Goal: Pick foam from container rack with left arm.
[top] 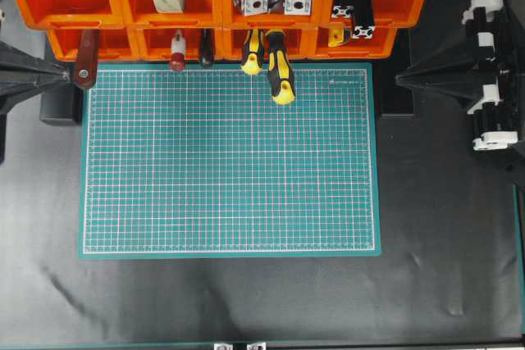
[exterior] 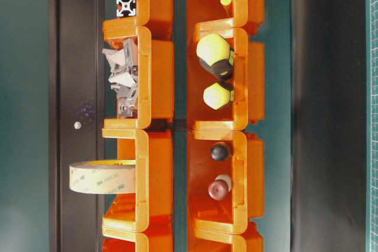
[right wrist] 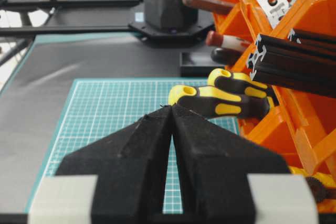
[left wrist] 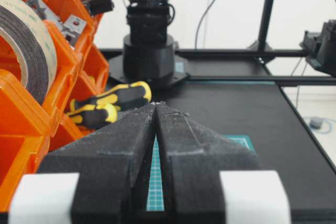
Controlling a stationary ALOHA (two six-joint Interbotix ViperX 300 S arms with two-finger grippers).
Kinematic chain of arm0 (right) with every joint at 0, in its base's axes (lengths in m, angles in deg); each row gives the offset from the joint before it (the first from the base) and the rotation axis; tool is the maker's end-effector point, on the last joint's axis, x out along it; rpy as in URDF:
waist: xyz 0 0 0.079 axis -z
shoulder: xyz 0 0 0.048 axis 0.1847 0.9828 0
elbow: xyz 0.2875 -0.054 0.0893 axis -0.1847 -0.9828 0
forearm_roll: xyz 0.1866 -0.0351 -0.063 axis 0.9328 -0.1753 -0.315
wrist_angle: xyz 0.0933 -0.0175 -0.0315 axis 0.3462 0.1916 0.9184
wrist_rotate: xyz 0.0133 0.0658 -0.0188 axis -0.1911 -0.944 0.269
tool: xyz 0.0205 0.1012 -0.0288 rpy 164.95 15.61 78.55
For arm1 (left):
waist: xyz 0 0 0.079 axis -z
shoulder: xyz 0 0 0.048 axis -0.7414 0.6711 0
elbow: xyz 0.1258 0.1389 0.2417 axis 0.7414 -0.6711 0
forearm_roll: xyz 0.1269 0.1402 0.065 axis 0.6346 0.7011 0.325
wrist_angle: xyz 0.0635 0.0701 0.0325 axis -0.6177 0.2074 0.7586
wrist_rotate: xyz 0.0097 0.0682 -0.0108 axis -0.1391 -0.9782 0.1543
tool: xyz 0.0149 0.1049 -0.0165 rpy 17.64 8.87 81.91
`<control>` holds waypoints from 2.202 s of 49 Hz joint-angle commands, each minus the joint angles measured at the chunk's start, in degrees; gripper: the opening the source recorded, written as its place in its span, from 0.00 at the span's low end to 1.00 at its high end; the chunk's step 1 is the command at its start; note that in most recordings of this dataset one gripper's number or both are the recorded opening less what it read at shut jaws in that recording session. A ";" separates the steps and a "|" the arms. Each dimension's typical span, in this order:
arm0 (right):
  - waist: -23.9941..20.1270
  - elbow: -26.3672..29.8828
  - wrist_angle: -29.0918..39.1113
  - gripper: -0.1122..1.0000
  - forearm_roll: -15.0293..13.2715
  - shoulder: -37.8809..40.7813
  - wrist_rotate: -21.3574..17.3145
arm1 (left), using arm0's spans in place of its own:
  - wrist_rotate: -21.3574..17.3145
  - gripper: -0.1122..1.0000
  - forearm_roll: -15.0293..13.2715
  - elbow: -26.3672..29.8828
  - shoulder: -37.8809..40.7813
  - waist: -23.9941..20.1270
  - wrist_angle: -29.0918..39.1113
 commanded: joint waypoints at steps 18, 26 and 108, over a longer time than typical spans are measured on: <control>-0.44 1.76 -1.85 0.10 1.41 -1.58 -3.52 | 21.71 0.10 2.90 18.11 0.53 -1.05 17.49; -0.44 1.76 -1.49 0.10 1.41 -1.58 -4.92 | 38.23 0.10 2.90 29.09 5.10 -4.31 27.16; -6.42 2.11 -4.83 0.10 1.41 -2.46 -5.54 | 75.15 0.88 3.08 47.29 23.55 -17.58 50.01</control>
